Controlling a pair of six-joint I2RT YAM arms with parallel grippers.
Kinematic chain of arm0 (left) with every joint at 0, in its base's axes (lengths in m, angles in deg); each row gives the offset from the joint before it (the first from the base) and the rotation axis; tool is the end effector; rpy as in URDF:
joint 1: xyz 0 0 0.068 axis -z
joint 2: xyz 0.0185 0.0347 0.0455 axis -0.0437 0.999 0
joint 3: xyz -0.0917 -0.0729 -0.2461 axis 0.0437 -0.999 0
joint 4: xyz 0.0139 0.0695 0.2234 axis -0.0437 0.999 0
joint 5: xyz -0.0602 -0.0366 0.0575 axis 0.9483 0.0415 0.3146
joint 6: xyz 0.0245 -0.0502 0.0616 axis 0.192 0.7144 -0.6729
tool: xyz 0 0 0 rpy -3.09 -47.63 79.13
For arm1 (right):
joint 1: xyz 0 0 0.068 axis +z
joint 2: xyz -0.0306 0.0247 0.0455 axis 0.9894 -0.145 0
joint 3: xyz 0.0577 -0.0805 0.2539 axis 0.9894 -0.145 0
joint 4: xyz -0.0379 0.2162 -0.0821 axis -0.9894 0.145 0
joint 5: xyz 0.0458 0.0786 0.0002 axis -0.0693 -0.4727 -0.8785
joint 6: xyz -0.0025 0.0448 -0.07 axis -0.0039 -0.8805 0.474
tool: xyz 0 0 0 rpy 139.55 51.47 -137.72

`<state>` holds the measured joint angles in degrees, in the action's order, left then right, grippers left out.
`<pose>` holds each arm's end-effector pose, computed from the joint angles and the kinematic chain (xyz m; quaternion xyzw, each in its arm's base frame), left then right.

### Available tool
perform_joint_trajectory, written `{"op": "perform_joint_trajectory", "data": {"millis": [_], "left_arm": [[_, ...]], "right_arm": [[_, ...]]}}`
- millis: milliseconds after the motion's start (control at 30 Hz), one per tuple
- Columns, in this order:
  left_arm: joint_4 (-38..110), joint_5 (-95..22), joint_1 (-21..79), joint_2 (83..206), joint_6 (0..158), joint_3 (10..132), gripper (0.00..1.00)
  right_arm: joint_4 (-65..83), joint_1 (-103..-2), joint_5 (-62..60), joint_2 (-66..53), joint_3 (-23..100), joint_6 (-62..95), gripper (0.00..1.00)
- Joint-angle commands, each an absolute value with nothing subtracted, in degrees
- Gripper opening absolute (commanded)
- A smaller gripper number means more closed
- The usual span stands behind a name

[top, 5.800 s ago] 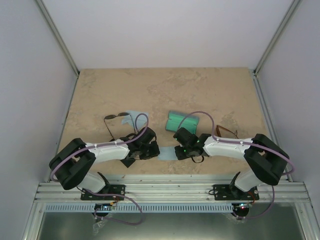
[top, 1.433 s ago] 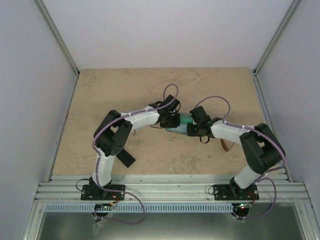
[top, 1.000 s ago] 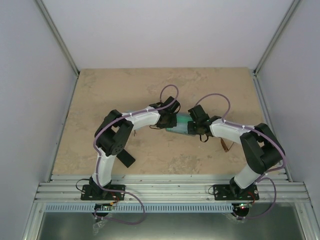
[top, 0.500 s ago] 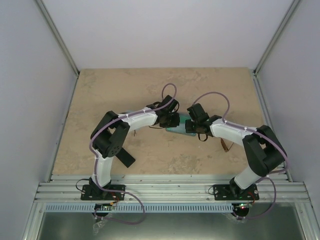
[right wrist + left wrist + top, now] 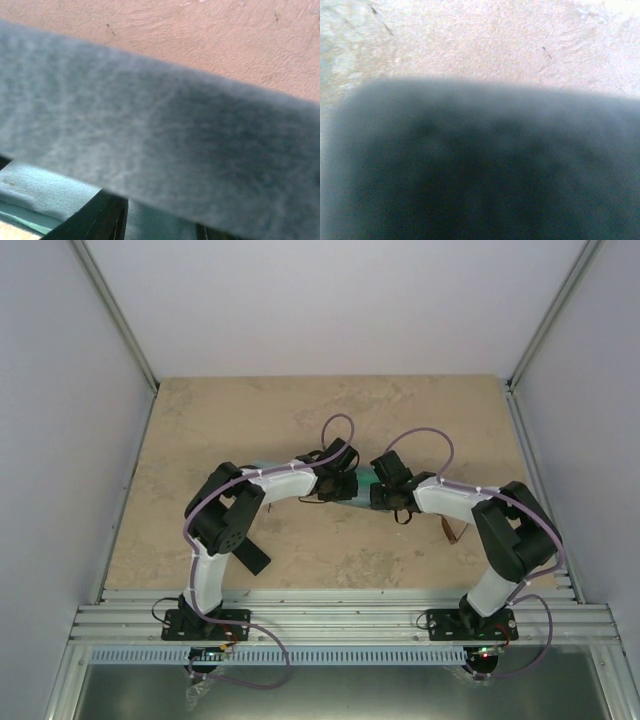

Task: Organize the sunglasses
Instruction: Place the glasses cleaning cloth in the sunglasses case.

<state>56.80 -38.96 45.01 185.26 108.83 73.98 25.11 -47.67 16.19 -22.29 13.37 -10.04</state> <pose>0.2991 -0.2844 0.1267 0.0245 0.9639 -0.2108 0.1610 0.2640 0.1642 0.1327 0.0147 0.9685 0.0674 0.2393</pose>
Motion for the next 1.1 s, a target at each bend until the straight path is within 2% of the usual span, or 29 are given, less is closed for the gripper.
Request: {"op": "perform_joint_trajectory", "data": {"millis": [0, 233, 433, 767, 1067], "left_arm": [[63.0, -46.5, 44.5, 186.1, 109.7, 73.5, 0.11], [62.0, -43.2, 44.5, 183.6, 108.3, 75.2, 0.12], [60.3, -41.8, 44.5, 179.2, 107.7, 75.3, 0.2], [58.9, -43.6, 43.6, 174.9, 109.4, 71.8, 0.2], [59.3, -46.6, 37.8, 165.9, 110.7, 63.4, 0.25]], "right_arm": [[26.9, -47.7, 20.7, -21.7, 12.6, -11.1, 0.39], [26.5, -47.6, 16.8, -16.7, 13.3, -10.1, 0.46], [27.2, -47.7, 15.8, -12.9, 13.3, -9.6, 0.5], [25.8, -47.6, 12.7, -17.5, 12.7, -9.8, 0.33], [25.1, -47.6, 11.8, -21.1, 10.1, -11.6, 0.32]]}}
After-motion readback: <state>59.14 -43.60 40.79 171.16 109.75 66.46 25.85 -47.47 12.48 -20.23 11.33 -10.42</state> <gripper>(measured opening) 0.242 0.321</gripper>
